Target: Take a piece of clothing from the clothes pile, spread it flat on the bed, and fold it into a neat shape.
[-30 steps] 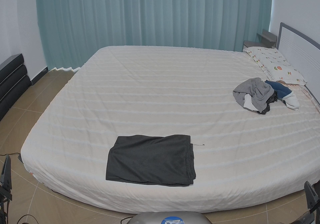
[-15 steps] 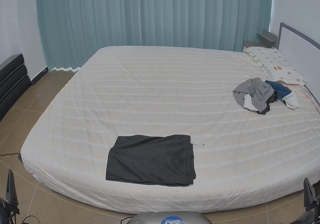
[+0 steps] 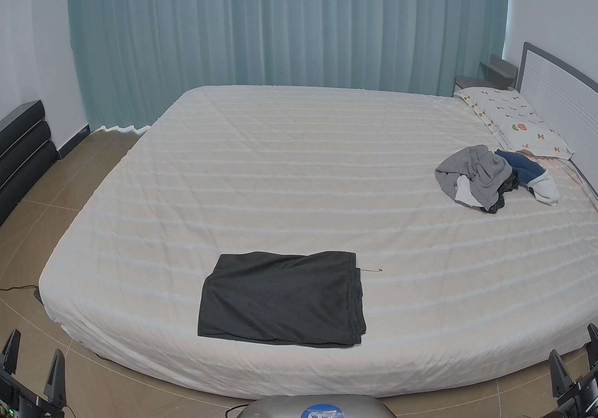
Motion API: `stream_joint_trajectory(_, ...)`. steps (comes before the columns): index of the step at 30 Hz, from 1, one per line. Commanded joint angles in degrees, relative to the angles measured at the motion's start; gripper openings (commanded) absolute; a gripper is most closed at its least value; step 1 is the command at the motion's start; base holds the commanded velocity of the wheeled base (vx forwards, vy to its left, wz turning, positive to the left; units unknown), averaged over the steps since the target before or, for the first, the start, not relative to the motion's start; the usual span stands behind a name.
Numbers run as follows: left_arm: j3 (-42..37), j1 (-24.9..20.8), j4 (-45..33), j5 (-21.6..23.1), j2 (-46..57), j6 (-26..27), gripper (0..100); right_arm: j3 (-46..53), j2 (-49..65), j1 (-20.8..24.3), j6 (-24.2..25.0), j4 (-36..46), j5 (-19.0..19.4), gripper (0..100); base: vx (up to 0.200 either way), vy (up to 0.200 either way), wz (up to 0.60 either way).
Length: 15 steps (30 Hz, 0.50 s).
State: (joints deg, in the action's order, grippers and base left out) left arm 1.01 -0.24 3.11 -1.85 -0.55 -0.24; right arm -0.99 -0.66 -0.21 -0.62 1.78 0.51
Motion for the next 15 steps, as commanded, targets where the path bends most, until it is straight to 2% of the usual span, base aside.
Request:
stream_joint_trajectory(1,-0.8,0.0,-0.4,2.7,0.5,-1.0,100,0.3,0.7,0.0,0.0,0.2,-0.2,100,0.000,0.000,0.00)
stream_joint_trajectory(5,-0.8,0.0,-0.3,3.0,0.5,-1.6,100,0.7,0.7,0.0,-0.3,-0.9,0.5,100,0.000,0.000,0.00)
stream_joint_trajectory(6,-0.8,0.0,-0.3,2.3,0.5,-2.0,100,0.9,0.7,0.0,-0.2,-1.6,0.5,100,0.000,0.000,0.00)
stream_joint_trajectory(8,-0.9,0.1,-3.4,-2.2,0.5,-3.3,100,1.0,0.7,0.0,0.0,-1.8,0.6,100,0.000,0.000,0.00)
stream_joint_trajectory(11,-0.9,0.1,-3.3,-1.2,0.5,-2.9,100,1.0,0.7,0.0,0.1,-1.8,0.6,100,0.000,0.000,0.00)
stream_joint_trajectory(15,-0.9,0.0,-3.4,0.3,0.5,1.7,100,1.0,0.7,0.0,-0.2,-1.8,0.6,100,0.000,0.000,0.00)
